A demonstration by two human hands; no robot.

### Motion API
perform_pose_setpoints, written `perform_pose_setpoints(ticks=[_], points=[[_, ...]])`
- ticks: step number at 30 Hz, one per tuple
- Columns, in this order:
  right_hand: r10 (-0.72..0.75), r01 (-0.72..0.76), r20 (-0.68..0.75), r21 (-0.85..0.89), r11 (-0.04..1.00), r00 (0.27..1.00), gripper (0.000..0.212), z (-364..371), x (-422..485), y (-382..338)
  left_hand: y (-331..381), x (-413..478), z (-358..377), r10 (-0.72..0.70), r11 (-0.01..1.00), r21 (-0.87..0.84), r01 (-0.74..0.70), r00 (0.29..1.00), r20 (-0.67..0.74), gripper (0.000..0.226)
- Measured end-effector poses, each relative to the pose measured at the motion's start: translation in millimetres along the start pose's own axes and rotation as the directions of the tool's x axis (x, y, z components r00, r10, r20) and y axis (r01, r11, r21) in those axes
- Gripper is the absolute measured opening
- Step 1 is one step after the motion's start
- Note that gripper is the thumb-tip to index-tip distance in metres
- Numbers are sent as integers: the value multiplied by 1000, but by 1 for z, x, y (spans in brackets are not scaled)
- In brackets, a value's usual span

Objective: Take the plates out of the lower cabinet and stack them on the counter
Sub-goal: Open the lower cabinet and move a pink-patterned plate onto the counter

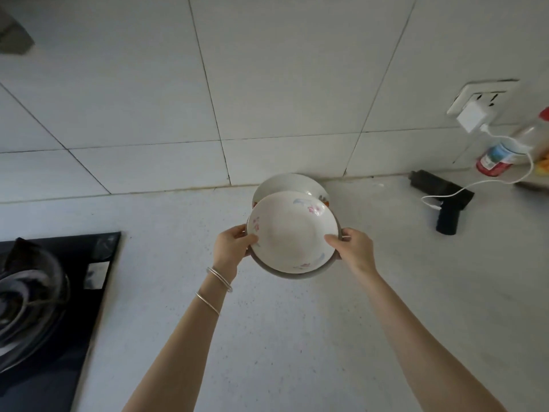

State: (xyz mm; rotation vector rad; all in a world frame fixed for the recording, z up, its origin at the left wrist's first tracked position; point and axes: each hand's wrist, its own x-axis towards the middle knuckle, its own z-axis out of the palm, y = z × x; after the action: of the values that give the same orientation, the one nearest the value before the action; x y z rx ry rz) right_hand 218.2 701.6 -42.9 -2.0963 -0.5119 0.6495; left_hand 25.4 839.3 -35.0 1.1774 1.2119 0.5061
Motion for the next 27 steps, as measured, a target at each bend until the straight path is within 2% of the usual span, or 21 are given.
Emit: perform_pose_setpoints(ticks=[8, 13, 20, 23, 27], points=[[6, -6, 4, -9, 1000, 1000, 23, 9, 38, -1, 1, 46, 13, -22, 1000, 7, 22, 1000, -22, 35], [7, -8, -22, -37, 999, 1000, 26, 16, 59, -6, -2, 66, 20, -17, 998, 61, 24, 993, -117, 26], [-32, 21, -86, -124, 992, 996, 33, 28, 74, -10, 7, 79, 24, 83, 977, 210, -42, 978, -192, 25], [-74, 49, -129, -191, 980, 989, 29, 32, 79, -8, 7, 84, 25, 113, 965, 257, -56, 970, -216, 26], [-75, 46, -167, -172, 984, 983, 24, 35, 85, -5, 3, 89, 26, 202, 930, 349, -117, 954, -219, 30]])
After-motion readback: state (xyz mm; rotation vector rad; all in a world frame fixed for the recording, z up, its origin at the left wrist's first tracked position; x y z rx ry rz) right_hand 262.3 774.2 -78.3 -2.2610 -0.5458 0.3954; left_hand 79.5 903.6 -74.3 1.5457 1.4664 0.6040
